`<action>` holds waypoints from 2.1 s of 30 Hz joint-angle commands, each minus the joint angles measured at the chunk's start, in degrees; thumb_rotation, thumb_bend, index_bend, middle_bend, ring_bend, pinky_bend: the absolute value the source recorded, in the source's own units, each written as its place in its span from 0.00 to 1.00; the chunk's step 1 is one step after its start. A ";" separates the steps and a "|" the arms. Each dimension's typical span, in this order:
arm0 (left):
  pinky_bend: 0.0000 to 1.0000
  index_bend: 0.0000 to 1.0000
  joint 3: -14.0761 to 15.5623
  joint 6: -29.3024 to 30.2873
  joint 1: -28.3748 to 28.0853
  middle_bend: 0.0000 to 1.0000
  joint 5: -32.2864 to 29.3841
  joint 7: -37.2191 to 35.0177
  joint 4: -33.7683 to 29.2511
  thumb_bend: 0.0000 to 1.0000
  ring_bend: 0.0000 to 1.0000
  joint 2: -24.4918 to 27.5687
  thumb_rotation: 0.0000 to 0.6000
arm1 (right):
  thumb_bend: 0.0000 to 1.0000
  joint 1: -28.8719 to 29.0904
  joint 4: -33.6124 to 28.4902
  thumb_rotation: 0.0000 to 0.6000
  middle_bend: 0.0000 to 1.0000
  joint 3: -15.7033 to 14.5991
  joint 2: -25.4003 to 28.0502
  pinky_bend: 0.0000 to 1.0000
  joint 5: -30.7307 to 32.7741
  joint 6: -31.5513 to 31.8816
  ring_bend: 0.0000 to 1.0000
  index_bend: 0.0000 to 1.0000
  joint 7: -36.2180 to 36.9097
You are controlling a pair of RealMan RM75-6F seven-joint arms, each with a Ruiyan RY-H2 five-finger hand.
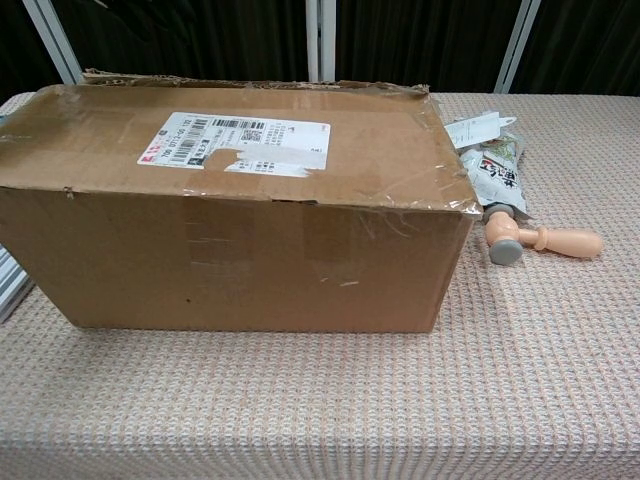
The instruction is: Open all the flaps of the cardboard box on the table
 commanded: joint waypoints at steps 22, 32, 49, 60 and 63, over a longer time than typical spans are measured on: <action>0.20 0.24 2.52 -2.47 -1.76 0.42 1.08 -3.54 -3.13 0.00 0.14 2.71 0.00 | 0.51 -0.48 2.41 1.00 0.02 2.94 -1.25 0.00 4.32 -3.22 0.00 0.00 6.69; 0.20 0.22 0.83 1.50 -0.15 0.44 6.59 -12.14 -10.58 0.00 0.14 10.83 0.00 | 0.50 -0.70 2.88 1.00 0.01 3.56 -1.49 0.00 4.97 -3.66 0.00 0.00 7.92; 0.22 0.16 8.29 0.85 -1.92 0.47 34.64 -59.20 -15.78 0.00 0.18 32.09 0.02 | 0.50 0.20 1.82 1.00 0.01 3.51 -2.91 0.00 1.78 -4.69 0.00 0.00 7.12; 0.24 0.12 18.95 14.32 -8.67 0.51 55.72 -86.76 -3.91 0.00 0.23 33.50 0.03 | 0.50 0.23 0.56 1.00 0.01 3.40 -2.64 0.00 0.65 -5.20 0.00 0.00 7.56; 0.24 0.12 19.13 15.21 -8.27 0.48 52.82 -84.77 -3.28 0.00 0.23 33.10 0.02 | 0.50 0.17 0.54 1.00 0.01 3.28 -2.69 0.00 0.48 -5.41 0.00 0.00 7.29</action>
